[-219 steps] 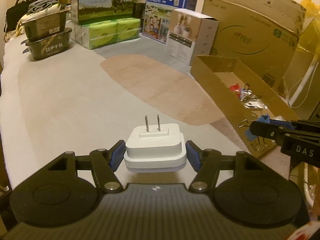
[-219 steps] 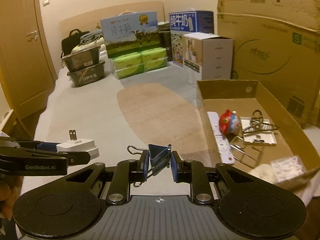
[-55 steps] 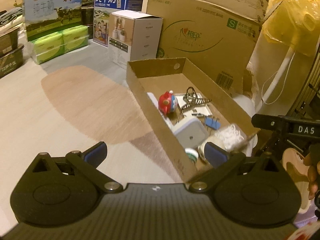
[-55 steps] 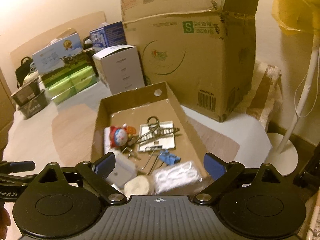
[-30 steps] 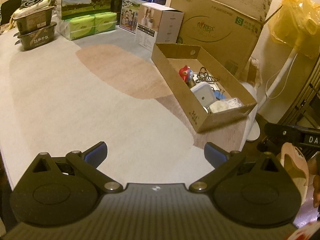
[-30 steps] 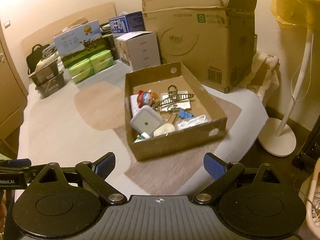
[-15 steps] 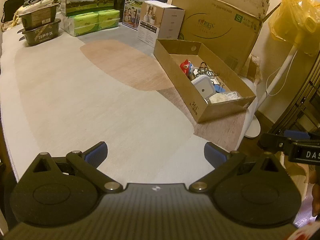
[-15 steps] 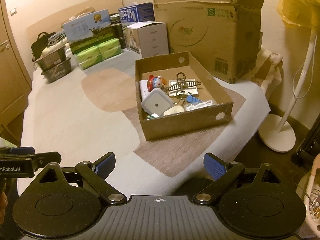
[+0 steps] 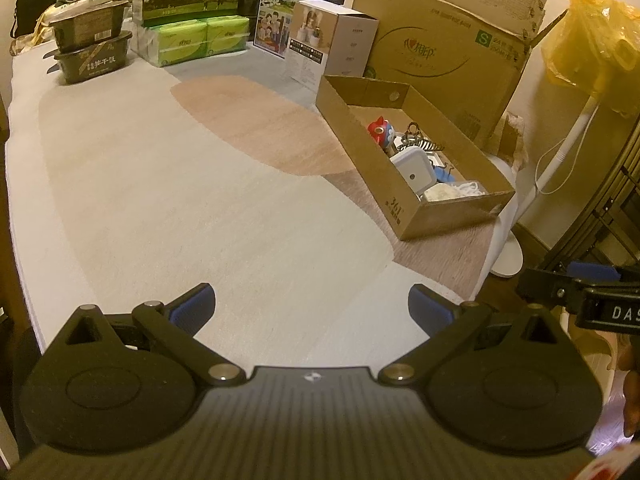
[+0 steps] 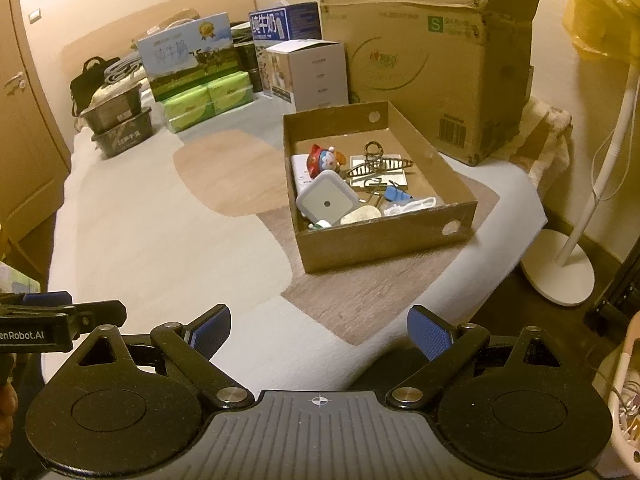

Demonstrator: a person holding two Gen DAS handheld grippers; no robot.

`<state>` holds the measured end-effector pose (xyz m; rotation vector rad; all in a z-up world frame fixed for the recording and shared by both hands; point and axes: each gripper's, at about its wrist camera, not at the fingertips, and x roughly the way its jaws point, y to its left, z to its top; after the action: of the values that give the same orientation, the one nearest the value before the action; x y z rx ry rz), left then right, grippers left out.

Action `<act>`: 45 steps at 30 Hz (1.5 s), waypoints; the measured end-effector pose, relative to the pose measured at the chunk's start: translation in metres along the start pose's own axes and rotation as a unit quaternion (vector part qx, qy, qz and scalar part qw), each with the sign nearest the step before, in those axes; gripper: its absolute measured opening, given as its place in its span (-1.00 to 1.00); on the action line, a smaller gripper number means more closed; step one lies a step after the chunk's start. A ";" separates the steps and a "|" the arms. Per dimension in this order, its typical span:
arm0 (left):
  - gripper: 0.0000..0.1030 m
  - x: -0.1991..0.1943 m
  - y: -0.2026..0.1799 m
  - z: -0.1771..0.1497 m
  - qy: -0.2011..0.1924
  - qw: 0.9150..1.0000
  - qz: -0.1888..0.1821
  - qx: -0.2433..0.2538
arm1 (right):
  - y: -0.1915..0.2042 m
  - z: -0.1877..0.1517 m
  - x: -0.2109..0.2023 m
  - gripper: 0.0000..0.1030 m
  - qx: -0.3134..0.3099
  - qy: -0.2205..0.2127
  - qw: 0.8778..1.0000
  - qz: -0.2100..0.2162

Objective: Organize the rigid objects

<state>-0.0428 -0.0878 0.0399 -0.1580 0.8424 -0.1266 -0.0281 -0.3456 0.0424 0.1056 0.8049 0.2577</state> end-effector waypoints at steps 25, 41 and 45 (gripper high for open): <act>0.99 0.005 0.001 -0.003 0.005 1.000 0.001 -0.006 | 0.001 0.001 0.005 0.83 0.000 0.002 1.000 -0.002; 0.99 0.007 0.003 -0.004 0.003 1.000 -0.001 -0.008 | 0.004 0.000 0.008 0.83 0.002 0.006 1.000 -0.001; 0.99 0.007 0.002 -0.005 -0.002 1.000 0.003 -0.012 | 0.004 -0.001 0.010 0.83 0.003 0.006 1.000 -0.001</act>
<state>-0.0421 -0.0871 0.0311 -0.1784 0.8405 -0.1100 -0.0233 -0.3389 0.0354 0.1088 0.8178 0.2546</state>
